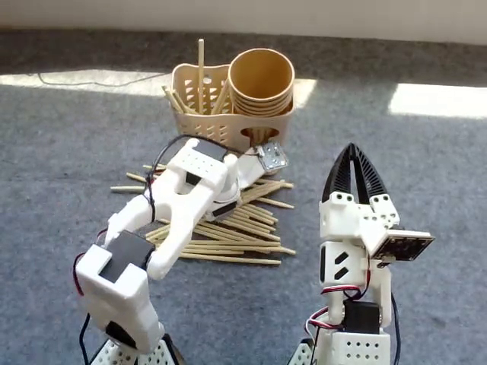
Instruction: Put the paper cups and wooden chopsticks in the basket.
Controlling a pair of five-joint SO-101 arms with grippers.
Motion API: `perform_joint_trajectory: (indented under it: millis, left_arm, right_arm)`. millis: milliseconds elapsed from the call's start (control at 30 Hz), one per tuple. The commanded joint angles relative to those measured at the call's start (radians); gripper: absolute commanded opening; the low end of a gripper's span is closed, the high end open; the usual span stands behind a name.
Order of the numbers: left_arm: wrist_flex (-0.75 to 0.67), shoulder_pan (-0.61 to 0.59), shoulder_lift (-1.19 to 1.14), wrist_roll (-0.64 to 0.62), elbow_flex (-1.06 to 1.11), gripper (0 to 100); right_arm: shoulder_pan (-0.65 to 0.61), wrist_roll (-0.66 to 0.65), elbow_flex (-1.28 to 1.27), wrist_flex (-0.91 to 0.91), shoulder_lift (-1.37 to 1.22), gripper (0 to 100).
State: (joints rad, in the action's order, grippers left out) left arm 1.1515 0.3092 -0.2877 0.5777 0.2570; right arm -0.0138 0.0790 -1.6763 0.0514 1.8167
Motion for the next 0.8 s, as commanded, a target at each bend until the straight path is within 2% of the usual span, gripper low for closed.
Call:
perform_joint_trajectory:
  millis: [0, 433, 767]
  left_arm:
    - [-0.002, 0.007, -0.002, 0.006, -0.01, 4]
    - [0.135, 0.008, 0.142, 0.005, -0.002, 1]
    - [0.146, 0.01, 0.348, 0.005, 0.13, 1]
  right_arm:
    - [0.01, -0.014, -0.105, 0.004, 0.016, 0.6]
    - [0.01, -0.014, -0.105, 0.004, 0.018, 0.6]
    - [0.01, -0.014, -0.105, 0.004, 0.018, 0.6]
